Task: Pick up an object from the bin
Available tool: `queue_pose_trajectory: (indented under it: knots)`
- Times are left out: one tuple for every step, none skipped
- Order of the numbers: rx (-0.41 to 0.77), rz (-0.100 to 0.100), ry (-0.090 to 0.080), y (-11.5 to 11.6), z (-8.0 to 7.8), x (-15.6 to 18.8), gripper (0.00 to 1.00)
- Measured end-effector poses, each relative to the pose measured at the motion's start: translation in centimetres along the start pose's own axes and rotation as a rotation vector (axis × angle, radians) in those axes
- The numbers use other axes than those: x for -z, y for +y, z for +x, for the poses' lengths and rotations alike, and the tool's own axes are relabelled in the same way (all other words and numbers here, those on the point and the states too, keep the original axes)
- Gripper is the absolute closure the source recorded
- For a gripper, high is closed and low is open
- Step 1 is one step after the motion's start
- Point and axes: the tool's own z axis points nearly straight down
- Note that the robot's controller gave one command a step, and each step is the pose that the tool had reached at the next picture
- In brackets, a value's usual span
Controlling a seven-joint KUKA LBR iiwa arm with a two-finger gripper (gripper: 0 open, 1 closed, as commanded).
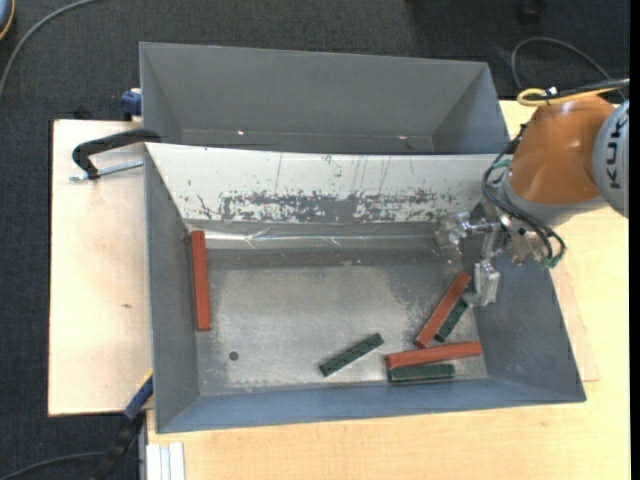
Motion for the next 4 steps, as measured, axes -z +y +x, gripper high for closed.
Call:
queue_pose_trajectory:
  knots:
    - [0.487, -0.008, 0.006, 3.96, 2.67, -0.02, 0.00]
    - [0.486, -0.007, 0.001, 3.99, 2.51, 0.09, 1.00]
    - [0.486, -0.007, 0.004, 3.93, 2.61, 0.00, 0.00]
    - [0.486, -0.006, 0.000, 3.97, 2.51, 0.10, 1.00]
